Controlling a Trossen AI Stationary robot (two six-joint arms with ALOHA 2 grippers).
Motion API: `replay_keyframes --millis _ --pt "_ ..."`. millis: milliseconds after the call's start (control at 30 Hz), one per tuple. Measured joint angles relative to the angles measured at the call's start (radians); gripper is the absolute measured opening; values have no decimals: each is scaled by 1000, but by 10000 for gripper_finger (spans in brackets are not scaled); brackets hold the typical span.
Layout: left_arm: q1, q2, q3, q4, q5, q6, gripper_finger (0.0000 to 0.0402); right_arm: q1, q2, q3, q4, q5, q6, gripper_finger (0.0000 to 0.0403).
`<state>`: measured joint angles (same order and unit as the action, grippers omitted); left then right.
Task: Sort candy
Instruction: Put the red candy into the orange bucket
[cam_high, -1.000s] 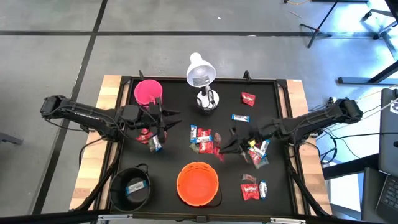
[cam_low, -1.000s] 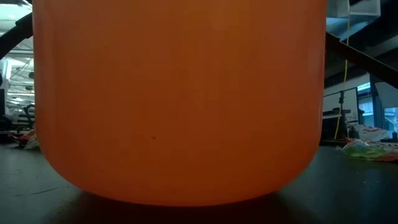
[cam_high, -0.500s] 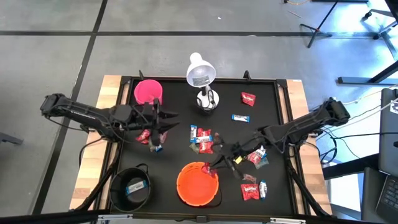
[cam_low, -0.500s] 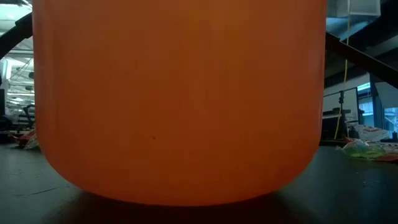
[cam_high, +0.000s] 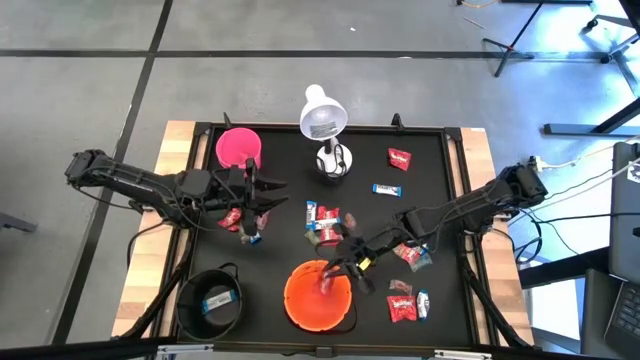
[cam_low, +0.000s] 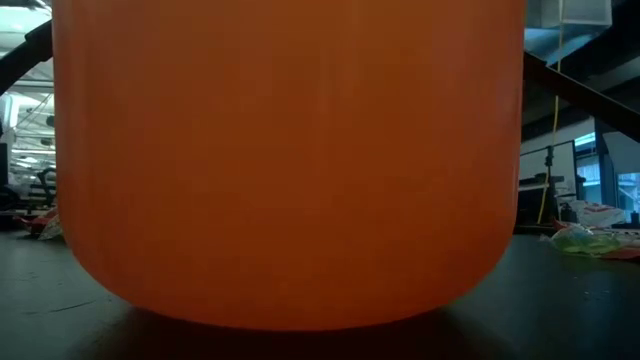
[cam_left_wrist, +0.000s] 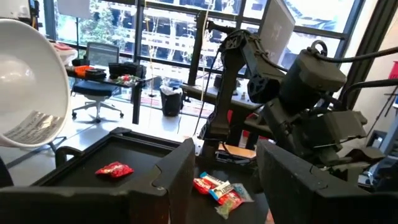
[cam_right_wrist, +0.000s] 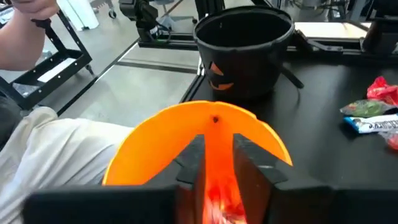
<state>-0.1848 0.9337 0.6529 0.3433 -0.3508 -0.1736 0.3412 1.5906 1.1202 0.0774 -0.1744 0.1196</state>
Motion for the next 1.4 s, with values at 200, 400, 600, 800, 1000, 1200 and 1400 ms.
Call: replay_keyframes --millis 200,400,600,800,1000,1200,1400 --pt "0 0 0 -13 -1 0 162 -1 -26 0 -39 14 -22 154" --pt "0 0 0 -19 -1 0 162 -23 -154 0 -298 262 -42 186" --pt "0 0 0 -21 -1 21 162 -58 -284 -5 -600 568 -5 188" --pt "0 0 0 -21 0 26 162 -165 -425 -126 -626 602 31 188" --pt "0 0 0 -21 0 26 162 -358 -553 -333 -574 659 55 188" --pt "0 1 0 -21 -1 26 162 -593 -557 -457 -514 660 165 188" --pt "0 1 0 -20 -14 26 162 -824 -465 -476 -465 505 116 209"
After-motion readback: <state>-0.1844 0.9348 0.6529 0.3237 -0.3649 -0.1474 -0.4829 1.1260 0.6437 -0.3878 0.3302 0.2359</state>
